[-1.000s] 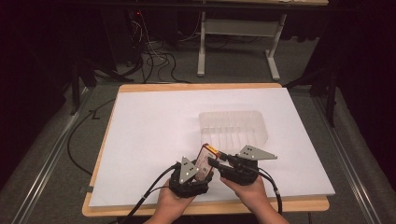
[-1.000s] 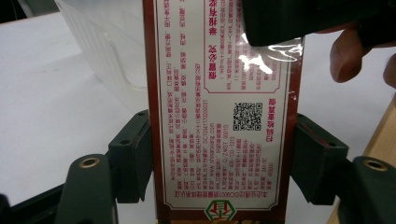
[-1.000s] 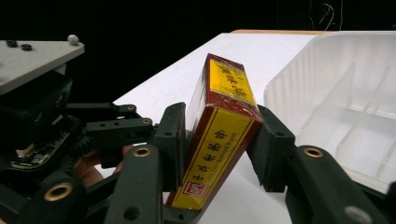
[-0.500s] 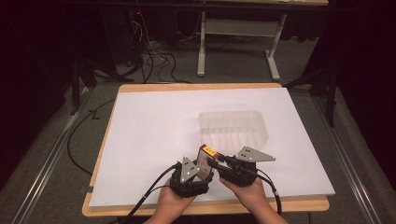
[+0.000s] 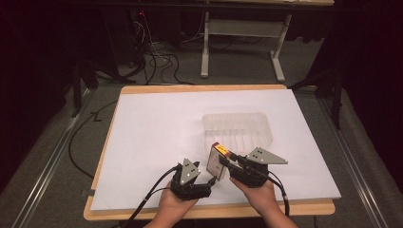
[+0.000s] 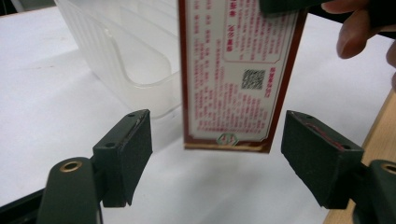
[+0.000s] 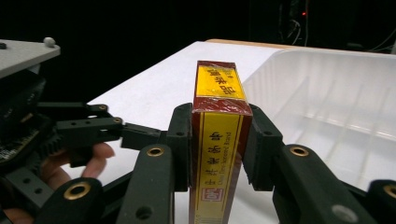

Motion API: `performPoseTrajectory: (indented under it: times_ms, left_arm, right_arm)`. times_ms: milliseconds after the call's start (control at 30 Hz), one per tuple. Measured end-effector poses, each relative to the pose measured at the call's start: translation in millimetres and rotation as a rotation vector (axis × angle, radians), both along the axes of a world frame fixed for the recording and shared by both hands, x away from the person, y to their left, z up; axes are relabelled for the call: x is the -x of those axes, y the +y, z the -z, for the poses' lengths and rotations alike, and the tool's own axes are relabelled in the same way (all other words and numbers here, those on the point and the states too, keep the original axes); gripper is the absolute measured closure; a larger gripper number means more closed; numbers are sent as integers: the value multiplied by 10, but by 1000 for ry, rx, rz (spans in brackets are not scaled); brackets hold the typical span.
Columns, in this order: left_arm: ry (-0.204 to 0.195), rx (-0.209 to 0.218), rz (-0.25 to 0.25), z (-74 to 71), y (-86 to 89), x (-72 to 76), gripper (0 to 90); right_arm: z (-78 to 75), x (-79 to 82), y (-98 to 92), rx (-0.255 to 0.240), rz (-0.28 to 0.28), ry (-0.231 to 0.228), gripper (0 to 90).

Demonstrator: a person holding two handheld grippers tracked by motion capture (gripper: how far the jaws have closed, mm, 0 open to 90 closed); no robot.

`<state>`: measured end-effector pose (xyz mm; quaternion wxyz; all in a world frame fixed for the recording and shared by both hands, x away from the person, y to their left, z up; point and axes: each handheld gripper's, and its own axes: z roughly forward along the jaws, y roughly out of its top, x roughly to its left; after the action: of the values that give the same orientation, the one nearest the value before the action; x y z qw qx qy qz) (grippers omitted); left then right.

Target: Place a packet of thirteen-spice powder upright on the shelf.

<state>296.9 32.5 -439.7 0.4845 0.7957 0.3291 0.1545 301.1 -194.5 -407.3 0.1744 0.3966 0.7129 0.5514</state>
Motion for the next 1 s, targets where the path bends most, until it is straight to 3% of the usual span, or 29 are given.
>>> performPoseTrajectory:
  times_ms: [367, 600, 800, 933, 1000]
  left_arm:
    - [-12, -23, -31, -15, 198, -117, 263]
    - [-16, -9, -81, -93, 473, -236, 270]
    - [-16, 27, -137, -182, 770, -319, 275]
    - [-18, 24, -160, -201, 883, -345, 274]
    - [-33, 3, -180, -204, 938, -346, 275]
  right_arm:
    - [-44, -1, -191, 18, 76, -31, 685]
    - [-104, -8, -391, 25, 149, -44, 685]
    - [-176, -6, -536, 26, 212, -66, 684]
    - [-238, -7, -600, 29, 246, -84, 685]
    - [-253, -8, -616, 26, 256, -87, 684]
